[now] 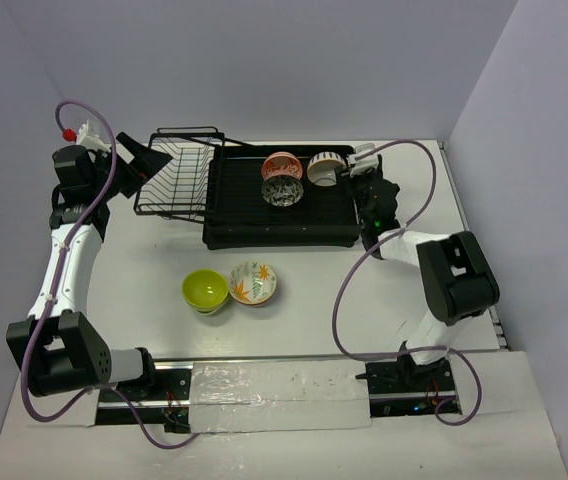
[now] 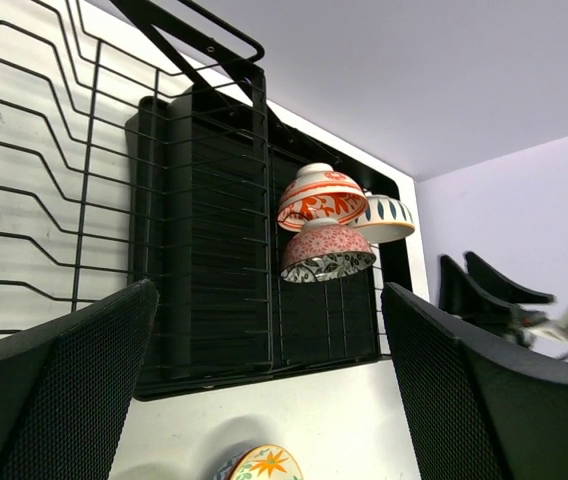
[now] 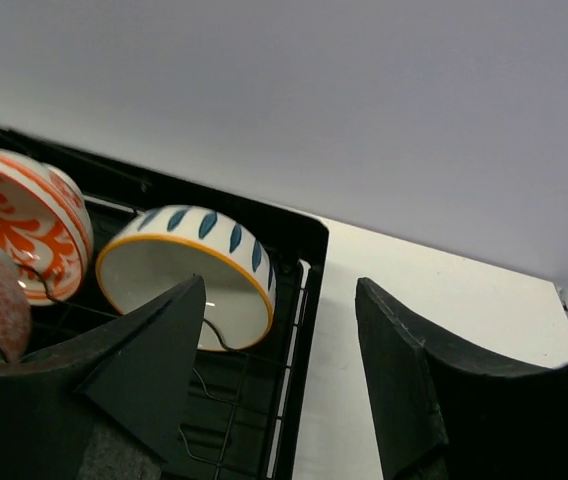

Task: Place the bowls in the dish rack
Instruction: Pick up the bowl from the center of the board.

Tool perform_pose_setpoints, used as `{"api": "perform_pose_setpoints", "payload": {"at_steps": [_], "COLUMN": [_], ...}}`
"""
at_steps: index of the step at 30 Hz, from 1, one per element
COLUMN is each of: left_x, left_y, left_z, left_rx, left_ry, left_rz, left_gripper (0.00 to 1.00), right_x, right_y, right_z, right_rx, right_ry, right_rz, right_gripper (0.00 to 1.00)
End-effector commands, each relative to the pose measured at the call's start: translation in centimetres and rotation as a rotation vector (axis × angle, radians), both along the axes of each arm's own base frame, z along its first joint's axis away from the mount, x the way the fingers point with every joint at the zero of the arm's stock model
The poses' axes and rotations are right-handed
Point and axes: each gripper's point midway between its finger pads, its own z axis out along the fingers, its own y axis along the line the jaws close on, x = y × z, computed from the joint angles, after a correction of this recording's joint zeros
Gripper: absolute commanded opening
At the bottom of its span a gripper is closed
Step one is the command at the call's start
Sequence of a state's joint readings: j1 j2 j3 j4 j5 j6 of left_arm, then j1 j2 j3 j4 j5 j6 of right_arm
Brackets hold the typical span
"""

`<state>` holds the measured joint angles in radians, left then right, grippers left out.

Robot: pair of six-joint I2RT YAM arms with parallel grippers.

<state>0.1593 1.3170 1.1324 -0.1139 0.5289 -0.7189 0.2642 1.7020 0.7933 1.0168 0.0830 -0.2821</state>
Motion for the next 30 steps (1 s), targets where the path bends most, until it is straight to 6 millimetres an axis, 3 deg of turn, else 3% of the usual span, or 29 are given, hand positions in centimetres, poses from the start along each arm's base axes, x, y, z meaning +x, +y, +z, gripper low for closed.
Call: {"api": "perform_pose_setpoints", "payload": {"at_steps": [1, 6, 7, 9, 10, 13, 14, 18, 22, 26, 30], "left_x": [-0.2, 0.0, 0.1, 0.0, 0.0, 0.0, 0.0, 0.8, 1.3, 1.4, 1.3], "left_y": [0.6, 1.1, 1.1, 1.2, 1.5, 1.7, 1.7, 2.2, 2.1, 2.2, 1.9], "left_z": [2.0, 1.6, 1.6, 1.5, 1.6, 1.4, 1.3, -0.1, -1.2, -1.6, -1.4], "left_rx": [0.042, 0.052, 0.052, 0.060, 0.065, 0.079, 0.084, 0.088, 0.085, 0.088, 0.083], "left_ry": [-0.065, -0.054, -0.054, -0.051, -0.054, -0.055, -0.053, -0.011, 0.018, 0.030, 0.025], "left_rz": [0.033, 0.063, 0.064, 0.067, 0.080, 0.092, 0.094, 0.105, 0.096, 0.099, 0.086], "left_gripper": [0.99, 0.99, 0.99, 0.99, 0.99, 0.99, 0.99, 0.99, 0.99, 0.99, 0.99], "right_x": [-1.7, -4.6, -5.5, -6.6, -7.8, -10.2, -10.8, -13.6, -16.7, -19.8, -21.6], "right_y": [0.2, 2.0, 4.2, 6.1, 8.6, 11.6, 12.4, 14.5, 16.7, 18.3, 18.9], "right_z": [4.2, 6.3, 6.4, 7.4, 7.7, 8.7, 9.4, 7.3, 5.5, 2.3, -0.7], "right_rx": [0.081, 0.151, 0.151, 0.159, 0.148, 0.206, 0.304, 0.375, 0.383, 0.310, 0.231], "right_ry": [-0.034, 0.024, 0.052, 0.104, 0.125, 0.187, 0.218, 0.419, 0.583, 0.834, 0.949], "right_rz": [0.012, 0.020, 0.069, 0.081, 0.129, 0.180, 0.200, 0.297, 0.422, 0.494, 0.492], "right_gripper": [0.68, 0.55, 0.51, 0.47, 0.43, 0.42, 0.41, 0.31, 0.28, 0.31, 0.32]}}
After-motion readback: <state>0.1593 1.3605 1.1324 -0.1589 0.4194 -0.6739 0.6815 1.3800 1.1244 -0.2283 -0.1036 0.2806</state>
